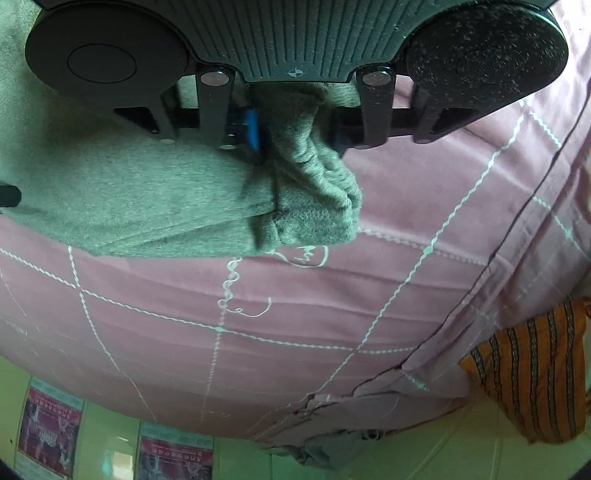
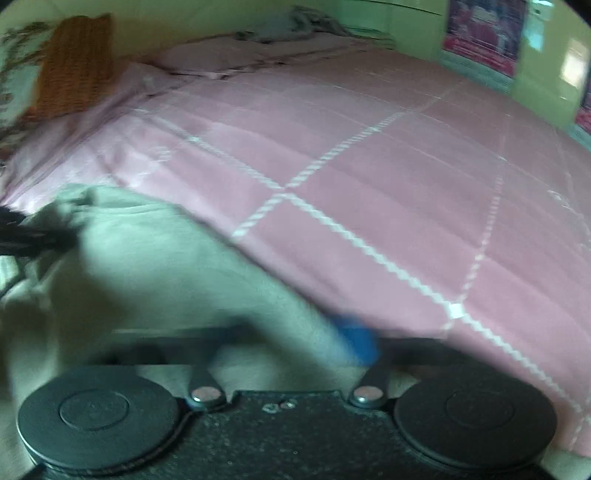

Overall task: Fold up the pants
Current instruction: 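Close the left gripper on the waistband while the right gripper grasps the waistband too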

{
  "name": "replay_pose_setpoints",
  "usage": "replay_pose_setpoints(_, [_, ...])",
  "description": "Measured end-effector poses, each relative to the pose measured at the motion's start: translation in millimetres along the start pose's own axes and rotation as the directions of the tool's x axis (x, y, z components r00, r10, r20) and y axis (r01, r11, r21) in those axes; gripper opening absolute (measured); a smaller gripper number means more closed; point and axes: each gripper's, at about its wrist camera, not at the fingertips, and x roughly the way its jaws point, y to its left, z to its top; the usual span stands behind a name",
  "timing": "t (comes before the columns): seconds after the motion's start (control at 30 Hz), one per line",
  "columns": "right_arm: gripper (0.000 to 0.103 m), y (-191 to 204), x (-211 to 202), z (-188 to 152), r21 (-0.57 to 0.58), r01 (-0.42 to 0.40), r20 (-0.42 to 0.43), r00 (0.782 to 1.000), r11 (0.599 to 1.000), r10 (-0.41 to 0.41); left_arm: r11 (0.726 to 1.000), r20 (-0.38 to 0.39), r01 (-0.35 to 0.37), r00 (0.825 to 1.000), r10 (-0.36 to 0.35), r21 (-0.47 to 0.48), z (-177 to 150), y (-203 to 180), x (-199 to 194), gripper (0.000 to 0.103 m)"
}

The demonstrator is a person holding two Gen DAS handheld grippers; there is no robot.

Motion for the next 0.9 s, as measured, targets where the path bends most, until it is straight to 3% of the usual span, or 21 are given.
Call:
replay_pose_setpoints(0.17, [0.005,23,-33,-13,-0.05,0.031,0.044,0.999,0.998,-0.028,1.0,0.027,0.0,1.0,0.001,-0.02,-3,5,-31,0.024])
replay_pose_setpoints(0.3, [0.005,50,-102,-35,-0.065,-0.004,0.127,0.992,0.998,0.012,0.999,0.073,0.037,0.997,-0.035,-0.03,-16,24,-80,0.022])
replay_pose_setpoints(0.43, [0.005,87,-169,-85,-0.109,-0.051,0.151,0.986,0.993,0.068,0.996,0.086,0.075,0.994,-0.071,-0.042,-44,43,-132,0.02])
replay_pose_setpoints(0.57, [0.006,126,-195,-149,-0.069,-0.103,0.1,0.989,0.992,0.109,0.996,0.034,0.072,0.997,-0.07,-0.047,-87,54,-160,0.021])
replay_pose_setpoints(0.6, [0.006,133,-192,-165,-0.038,-0.113,0.075,0.99,0.993,0.116,0.997,0.015,0.062,0.998,-0.062,-0.047,-98,56,-163,0.026])
replay_pose_setpoints(0.67, [0.019,145,-183,-191,0.005,-0.106,0.043,0.993,0.994,0.106,0.998,-0.032,0.022,0.999,-0.024,-0.062,-117,62,-164,0.034])
replay_pose_setpoints(0.73, [0.024,153,-172,-206,0.04,-0.092,0.0,0.996,0.995,0.092,0.995,-0.096,0.015,0.995,-0.024,-0.1,-134,72,-164,0.034])
replay_pose_setpoints(0.83, [0.024,151,-181,-212,0.12,-0.078,0.034,0.997,0.99,0.074,0.981,-0.133,0.047,0.988,-0.073,-0.186,-155,90,-178,0.036])
replay_pose_setpoints(0.9, [0.028,141,-194,-215,0.217,-0.092,0.058,0.995,0.972,0.081,0.965,-0.146,0.069,0.983,-0.108,-0.254,-164,102,-190,0.053])
